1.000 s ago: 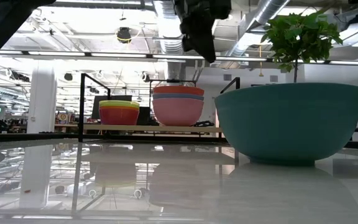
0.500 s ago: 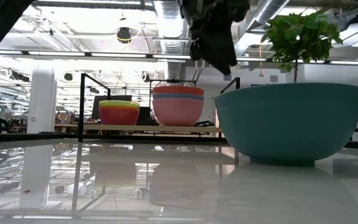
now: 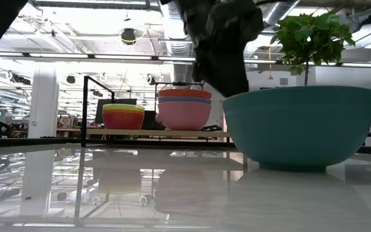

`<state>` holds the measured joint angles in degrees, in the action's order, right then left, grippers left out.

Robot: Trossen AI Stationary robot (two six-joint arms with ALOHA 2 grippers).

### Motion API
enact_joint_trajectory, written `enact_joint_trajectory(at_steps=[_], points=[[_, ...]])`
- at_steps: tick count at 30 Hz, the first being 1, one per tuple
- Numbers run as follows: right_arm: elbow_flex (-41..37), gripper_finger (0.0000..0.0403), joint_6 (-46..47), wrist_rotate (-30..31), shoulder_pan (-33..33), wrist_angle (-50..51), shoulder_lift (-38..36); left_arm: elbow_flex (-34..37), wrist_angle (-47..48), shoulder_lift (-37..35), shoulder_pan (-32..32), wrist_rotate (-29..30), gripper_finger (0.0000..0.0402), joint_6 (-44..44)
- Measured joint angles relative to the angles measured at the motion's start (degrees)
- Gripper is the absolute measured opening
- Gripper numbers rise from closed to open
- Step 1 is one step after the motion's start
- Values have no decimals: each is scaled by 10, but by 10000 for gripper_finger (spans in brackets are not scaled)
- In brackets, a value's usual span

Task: Place and stack bowls onto a shelf
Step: Stack the green bowl on top of the orange bowl on the shelf

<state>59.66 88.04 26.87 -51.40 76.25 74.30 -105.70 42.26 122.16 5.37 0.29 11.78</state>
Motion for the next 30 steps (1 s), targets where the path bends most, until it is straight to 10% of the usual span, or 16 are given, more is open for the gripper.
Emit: enact_joint_trajectory(at_steps=[12,20,30], points=[[0,196,0,-11,0,0,0,75,-70,-2,0,-12,161,47],[0,196,0,-13,0,0,0,77,-71,-2,-5,-14,19,56],[0,196,0,-13,0,1,0,43,-29,-2,-21,-79,2,90]])
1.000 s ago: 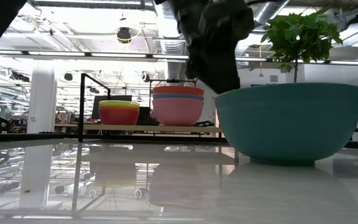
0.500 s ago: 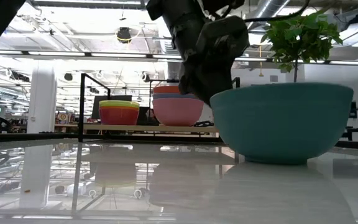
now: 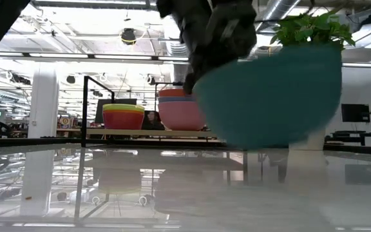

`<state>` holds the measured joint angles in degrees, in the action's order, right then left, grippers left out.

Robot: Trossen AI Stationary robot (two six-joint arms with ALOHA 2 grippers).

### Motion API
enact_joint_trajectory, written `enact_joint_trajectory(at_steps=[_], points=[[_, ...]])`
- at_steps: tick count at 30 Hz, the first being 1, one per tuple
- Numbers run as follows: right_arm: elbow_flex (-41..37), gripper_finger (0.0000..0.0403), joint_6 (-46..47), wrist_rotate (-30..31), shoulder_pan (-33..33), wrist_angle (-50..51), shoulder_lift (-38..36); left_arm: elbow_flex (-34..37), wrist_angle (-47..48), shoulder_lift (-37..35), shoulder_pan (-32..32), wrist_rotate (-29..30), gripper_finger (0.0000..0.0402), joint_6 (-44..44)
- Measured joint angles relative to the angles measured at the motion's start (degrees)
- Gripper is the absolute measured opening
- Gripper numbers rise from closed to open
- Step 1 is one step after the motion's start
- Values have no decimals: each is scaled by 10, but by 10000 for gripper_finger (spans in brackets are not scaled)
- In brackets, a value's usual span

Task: Place and stack bowls onto a shelf
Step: Stack the green bowl on top of the orange bowl on the shelf

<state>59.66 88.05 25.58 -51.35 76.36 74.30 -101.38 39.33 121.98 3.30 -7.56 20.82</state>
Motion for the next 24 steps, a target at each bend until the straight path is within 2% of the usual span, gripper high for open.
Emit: enact_joint_trajectory(at_steps=[5,10,14,21,24], points=[[0,196,0,2,5,-1,0,-100,110,-1,-20,5,1,-7],[0,196,0,11,20,-1,0,-241,259,-3,-61,66,0,-45],[0,196,0,19,37,-1,0,-338,358,-4,-115,90,0,-88],[0,196,0,19,65,-1,0,-306,404,-47,-254,122,0,-130],[0,196,0,19,80,-2,0,-306,386,-47,-302,139,0,-159]])
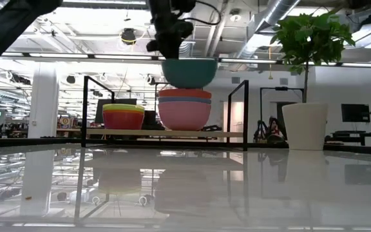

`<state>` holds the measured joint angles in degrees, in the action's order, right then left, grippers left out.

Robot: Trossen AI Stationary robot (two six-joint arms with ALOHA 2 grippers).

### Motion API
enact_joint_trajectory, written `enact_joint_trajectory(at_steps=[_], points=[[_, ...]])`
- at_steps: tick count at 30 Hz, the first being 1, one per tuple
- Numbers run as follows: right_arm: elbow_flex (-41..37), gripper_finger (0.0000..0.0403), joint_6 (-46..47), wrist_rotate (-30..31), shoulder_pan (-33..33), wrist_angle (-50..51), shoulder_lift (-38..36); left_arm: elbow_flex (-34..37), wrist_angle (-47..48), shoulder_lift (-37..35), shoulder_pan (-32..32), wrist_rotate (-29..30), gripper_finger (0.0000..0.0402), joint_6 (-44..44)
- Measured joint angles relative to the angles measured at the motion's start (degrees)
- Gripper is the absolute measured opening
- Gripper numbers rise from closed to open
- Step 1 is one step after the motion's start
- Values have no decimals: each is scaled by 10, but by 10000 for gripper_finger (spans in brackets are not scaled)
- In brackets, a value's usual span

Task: Place and stack bowls onto a shelf
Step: Stack the green bowl on top of the orange bowl on the shelf, then return to Home Position

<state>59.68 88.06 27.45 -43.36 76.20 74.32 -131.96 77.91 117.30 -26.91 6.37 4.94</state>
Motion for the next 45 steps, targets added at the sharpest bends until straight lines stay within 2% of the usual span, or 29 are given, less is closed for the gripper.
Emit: enact_joint_trajectory(at_steps=[5,10,17,23,29,33,42,45], points=[[0,196,4,-1,24,-2,0,0,-23,0,-59,-13,0,-37],[0,196,4,-3,47,-3,0,1,-30,10,-90,-33,0,-62],[0,196,2,-4,69,-4,0,1,-34,32,-85,-83,0,-86],[0,196,0,-4,79,-2,0,1,-16,69,-77,-74,0,-108],[0,196,0,-4,79,-3,0,1,-22,75,-77,-58,4,-119],[0,196,0,-4,78,-2,0,1,-34,75,-76,-40,29,-143],[0,196,-27,-4,78,-2,0,1,-59,75,-79,-45,131,-159],[0,196,-31,-4,79,-2,0,-24,-54,76,-86,-62,155,-147]])
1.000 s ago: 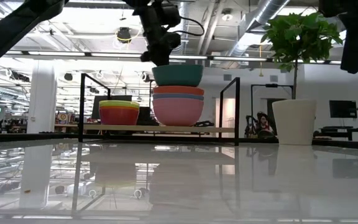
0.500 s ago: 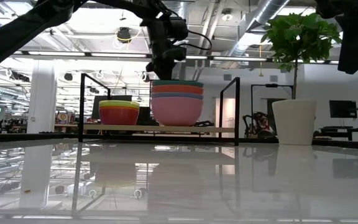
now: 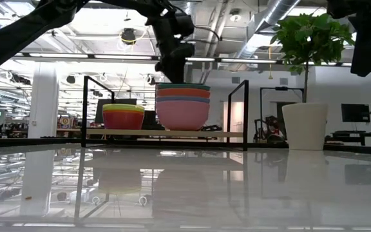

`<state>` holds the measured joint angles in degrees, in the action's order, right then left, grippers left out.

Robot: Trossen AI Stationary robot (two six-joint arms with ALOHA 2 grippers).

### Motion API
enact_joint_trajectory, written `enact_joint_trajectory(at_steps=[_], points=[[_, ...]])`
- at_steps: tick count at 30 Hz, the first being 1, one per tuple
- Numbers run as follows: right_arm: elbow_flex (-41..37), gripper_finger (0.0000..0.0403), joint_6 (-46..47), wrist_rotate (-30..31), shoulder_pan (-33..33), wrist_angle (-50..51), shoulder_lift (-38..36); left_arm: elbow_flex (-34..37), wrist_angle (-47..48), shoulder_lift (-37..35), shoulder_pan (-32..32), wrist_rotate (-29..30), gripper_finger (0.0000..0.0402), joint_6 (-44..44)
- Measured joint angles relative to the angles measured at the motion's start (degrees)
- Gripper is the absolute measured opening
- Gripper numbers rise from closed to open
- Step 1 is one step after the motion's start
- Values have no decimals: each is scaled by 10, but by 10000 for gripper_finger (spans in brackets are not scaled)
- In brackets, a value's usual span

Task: Place and stack bowls onto a shelf
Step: Return to Home Position

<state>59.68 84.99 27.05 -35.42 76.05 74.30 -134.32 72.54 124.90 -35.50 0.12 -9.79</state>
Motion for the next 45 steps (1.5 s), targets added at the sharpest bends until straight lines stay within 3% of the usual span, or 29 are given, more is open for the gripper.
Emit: enact_joint_trajectory(at_steps=[7,12,21,28,32,36,39,45], points=[[0,196,-12,31,0,-2,0,-6,-16,-48,-6,-40,175,36],[0,196,-95,86,15,-18,-8,-5,-15,-102,-4,-63,174,60],[0,196,-359,168,115,-146,-118,-6,-36,-223,29,-278,173,-18],[1,196,-634,168,201,-351,-263,-6,-67,-302,44,-350,173,-63],[1,196,-698,168,233,-381,-344,7,-67,-322,44,-411,173,-56],[-3,196,-701,167,255,-365,-414,77,-94,-355,54,-423,173,-42],[-26,196,-700,167,261,-374,-467,183,-202,-397,72,-411,173,-2],[-92,196,-673,166,266,-394,-533,431,-420,-511,104,-291,173,102]])
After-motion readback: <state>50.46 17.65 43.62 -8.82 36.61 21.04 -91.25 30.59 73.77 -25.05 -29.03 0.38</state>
